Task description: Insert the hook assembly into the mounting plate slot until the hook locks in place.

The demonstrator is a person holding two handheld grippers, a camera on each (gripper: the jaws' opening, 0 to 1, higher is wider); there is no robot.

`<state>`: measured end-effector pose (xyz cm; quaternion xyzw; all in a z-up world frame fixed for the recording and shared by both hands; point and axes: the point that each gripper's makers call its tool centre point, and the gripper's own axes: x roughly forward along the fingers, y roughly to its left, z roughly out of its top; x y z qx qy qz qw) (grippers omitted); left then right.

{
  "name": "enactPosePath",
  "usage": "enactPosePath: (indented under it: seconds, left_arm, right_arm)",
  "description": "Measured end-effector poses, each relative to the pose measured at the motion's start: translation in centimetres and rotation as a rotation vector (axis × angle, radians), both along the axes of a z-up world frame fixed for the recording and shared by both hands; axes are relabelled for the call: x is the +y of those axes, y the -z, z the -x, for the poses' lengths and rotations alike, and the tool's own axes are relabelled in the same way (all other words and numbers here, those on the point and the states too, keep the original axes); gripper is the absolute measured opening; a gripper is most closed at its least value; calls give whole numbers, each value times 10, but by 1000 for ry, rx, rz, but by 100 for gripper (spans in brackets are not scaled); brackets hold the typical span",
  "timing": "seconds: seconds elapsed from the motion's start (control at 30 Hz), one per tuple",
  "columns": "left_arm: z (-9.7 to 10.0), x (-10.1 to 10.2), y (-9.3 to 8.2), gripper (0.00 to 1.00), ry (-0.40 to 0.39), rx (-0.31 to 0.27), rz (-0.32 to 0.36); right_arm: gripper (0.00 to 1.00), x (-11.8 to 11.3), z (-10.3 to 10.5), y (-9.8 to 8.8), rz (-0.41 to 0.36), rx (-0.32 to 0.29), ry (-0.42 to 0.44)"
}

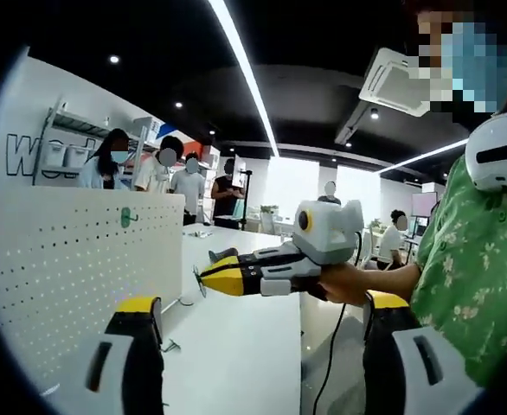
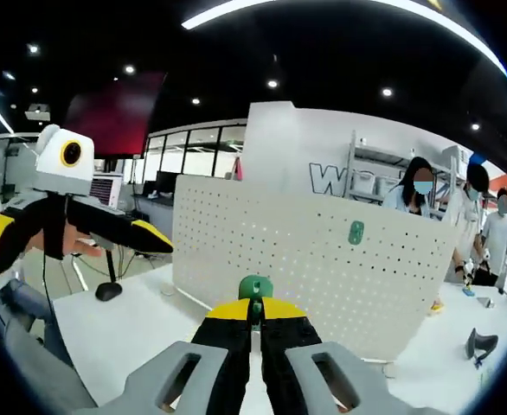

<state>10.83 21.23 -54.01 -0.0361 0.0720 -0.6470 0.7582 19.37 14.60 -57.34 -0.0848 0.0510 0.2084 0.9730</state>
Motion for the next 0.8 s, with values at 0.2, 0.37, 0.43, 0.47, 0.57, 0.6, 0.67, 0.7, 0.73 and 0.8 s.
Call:
enactPosePath:
  seconds: [0.2,0.37,0.43,0.47,0.57,0.6,0.67,0.7,0.73,0.8]
  left_arm:
    - [0,13,3,98,-19,-7,-4]
    - [-2,23,3,97,-48,1,2]
    - [-2,25,3,97,-53,2,5]
    - [-3,25,3,97,-56,3,5]
    - [-3,28,2,97,-62,-1,4]
    - [-3,28,2,97,-63,-2,1]
    - [-3,30,1,97,-66,-5,5]
    - [-3,30,0,97,-66,-5,5]
    - [-4,31,0,97,-67,-6,6]
    - [-4,32,-1,97,-70,-8,7]
  right_arm:
    - [1,-9,-11,13,-4,17,23]
    - [1,-14,-25,14,-5,8,46]
    - [1,-15,-32,13,-8,9,51]
    - [1,-14,-37,10,-9,1,55]
    - [1,-11,-46,4,-13,-12,58]
    - [1,-11,-49,2,-13,-14,58]
    - [1,-8,-56,-3,-21,-26,59]
    - [1,-7,-59,-8,-22,-35,60]
    - [1,-6,-61,-9,-21,-39,61]
    - [1,-5,-68,-16,-18,-60,65]
